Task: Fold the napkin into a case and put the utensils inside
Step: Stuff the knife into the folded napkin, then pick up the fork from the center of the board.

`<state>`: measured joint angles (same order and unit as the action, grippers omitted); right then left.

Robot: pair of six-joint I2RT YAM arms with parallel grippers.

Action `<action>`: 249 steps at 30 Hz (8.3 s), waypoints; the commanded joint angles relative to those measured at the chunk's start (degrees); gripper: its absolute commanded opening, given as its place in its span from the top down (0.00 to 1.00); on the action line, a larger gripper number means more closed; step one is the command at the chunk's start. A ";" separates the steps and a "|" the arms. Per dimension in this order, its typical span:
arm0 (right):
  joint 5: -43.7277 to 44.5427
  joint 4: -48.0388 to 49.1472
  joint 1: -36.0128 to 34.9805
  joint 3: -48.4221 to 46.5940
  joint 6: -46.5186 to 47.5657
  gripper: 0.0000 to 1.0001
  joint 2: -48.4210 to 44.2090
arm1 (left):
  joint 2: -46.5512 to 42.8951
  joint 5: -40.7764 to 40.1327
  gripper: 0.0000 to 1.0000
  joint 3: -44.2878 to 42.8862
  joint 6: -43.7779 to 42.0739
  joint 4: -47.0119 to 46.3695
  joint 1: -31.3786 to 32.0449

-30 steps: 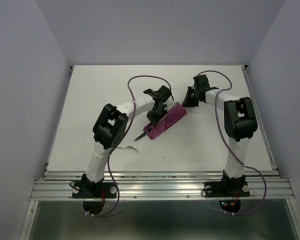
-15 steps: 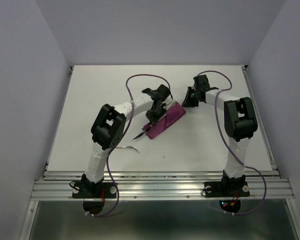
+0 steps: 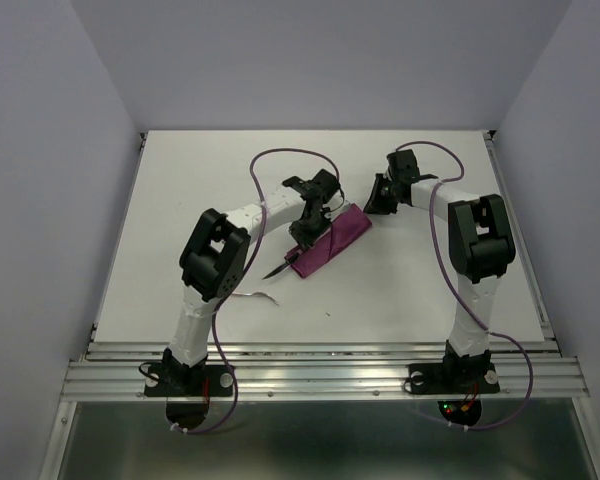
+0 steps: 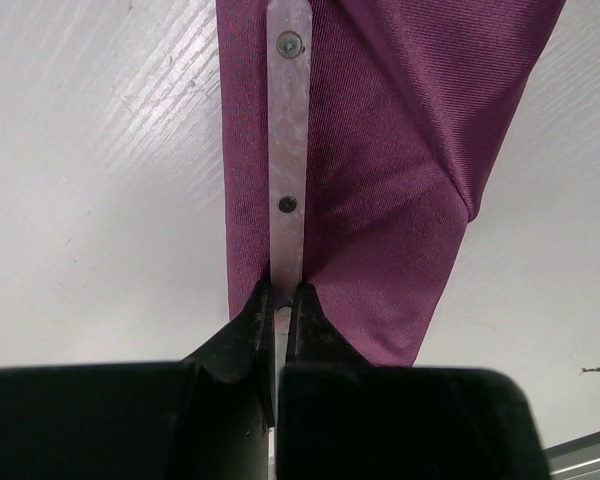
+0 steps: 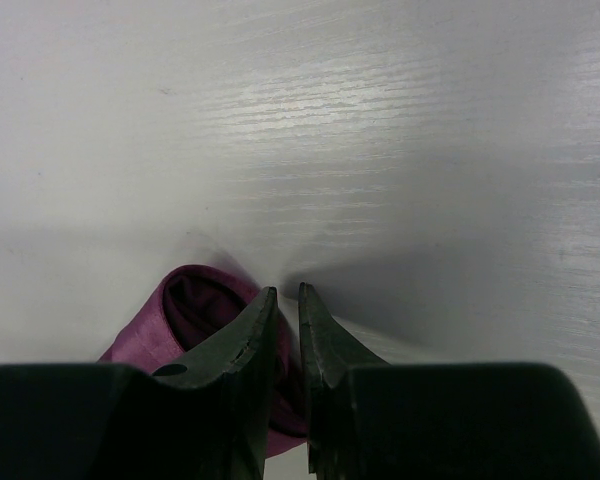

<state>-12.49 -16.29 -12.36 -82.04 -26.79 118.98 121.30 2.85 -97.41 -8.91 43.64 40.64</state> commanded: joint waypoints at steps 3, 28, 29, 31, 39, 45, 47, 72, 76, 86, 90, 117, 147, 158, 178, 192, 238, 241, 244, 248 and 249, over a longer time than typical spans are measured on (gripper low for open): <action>0.10 -0.40 0.32 0.30 0.77 0.79 -2.26 | -3.35 0.40 1.00 0.02 -1.02 1.89 -0.30; -0.17 -0.40 -1.35 -0.05 0.68 0.79 -1.64 | 0.79 1.19 1.00 -5.34 -1.82 3.38 0.23; -0.17 -0.40 -1.35 -0.05 0.77 0.79 -1.56 | 0.52 0.93 1.00 -4.90 -1.73 3.30 0.23; -0.17 -0.40 -1.35 -0.05 0.68 0.79 -1.64 | 0.26 0.23 1.00 -4.29 -1.73 3.21 0.23; -0.08 -0.40 -1.88 -0.05 0.77 0.79 -1.64 | -0.27 -1.35 1.00 -2.79 -1.11 3.65 0.40; 0.01 -0.32 -1.88 -0.05 0.77 0.79 -1.73 | -0.36 -2.24 1.00 -2.70 -1.38 4.17 1.02; 0.01 -0.32 -1.88 -0.05 0.77 0.79 -1.73 | -0.53 -2.24 1.00 -2.53 -1.64 4.09 1.19; -0.25 0.03 -2.41 1.62 0.77 0.79 -2.08 | 4.74 -1.80 1.00 -10.34 -1.82 5.23 2.42; -0.43 0.21 -2.41 1.97 0.68 0.79 -2.26 | 5.26 -1.53 1.00 -12.19 -1.82 5.23 2.34; -0.96 0.82 -2.93 3.20 0.68 0.80 -2.70 | 8.43 -0.22 1.00 -16.93 -2.34 5.32 2.25; -0.96 0.91 -2.93 3.82 0.68 0.80 -2.96 | 8.61 0.84 1.00 -17.64 -2.34 4.53 2.33; -0.78 1.09 -3.46 4.78 0.51 0.80 -3.23 | 13.26 1.28 1.00 -25.02 -3.40 4.44 1.63; -0.60 1.18 -3.46 5.13 0.68 0.80 -3.14 | 13.18 -2.24 1.00 -24.85 -3.75 3.30 0.93; -1.22 6.00 -3.46 8.73 -1.77 0.79 -5.42 | 8.87 -1.45 1.00 -20.46 -4.01 0.05 0.75; -6.85 19.11 -3.46 15.33 -8.11 0.80 -6.48 | 3.60 -1.44 1.00 -11.23 -6.47 -5.41 0.23; -7.02 19.11 -3.46 15.51 -7.58 0.80 -6.48 | 4.39 -5.40 1.00 -13.68 -8.23 -2.42 0.23; -1.31 16.38 -2.41 15.95 -4.94 0.66 -11.13 | -0.97 -7.95 0.41 -10.09 -5.77 -2.77 0.31; 0.62 13.92 -1.88 16.12 -3.98 0.59 -12.89 | -4.30 -8.48 0.24 -7.81 -4.98 -4.34 0.14; 3.25 13.48 -1.35 16.91 -2.40 0.48 -16.04 | -8.87 -10.23 0.07 -4.65 -3.93 -6.02 0.05; 9.05 11.90 -1.35 17.44 0.24 0.35 -20.36 | -15.99 -12.86 0.01 0.63 -0.08 -7.95 -1.26; 10.19 11.55 -1.35 17.70 0.76 0.34 -21.23 | -17.22 -14.09 0.01 1.59 1.16 -8.21 -1.70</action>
<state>-8.93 -4.36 -14.20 -64.64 -29.65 103.31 112.77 -6.76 -98.61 -12.29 38.13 40.60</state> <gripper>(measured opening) 0.640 0.983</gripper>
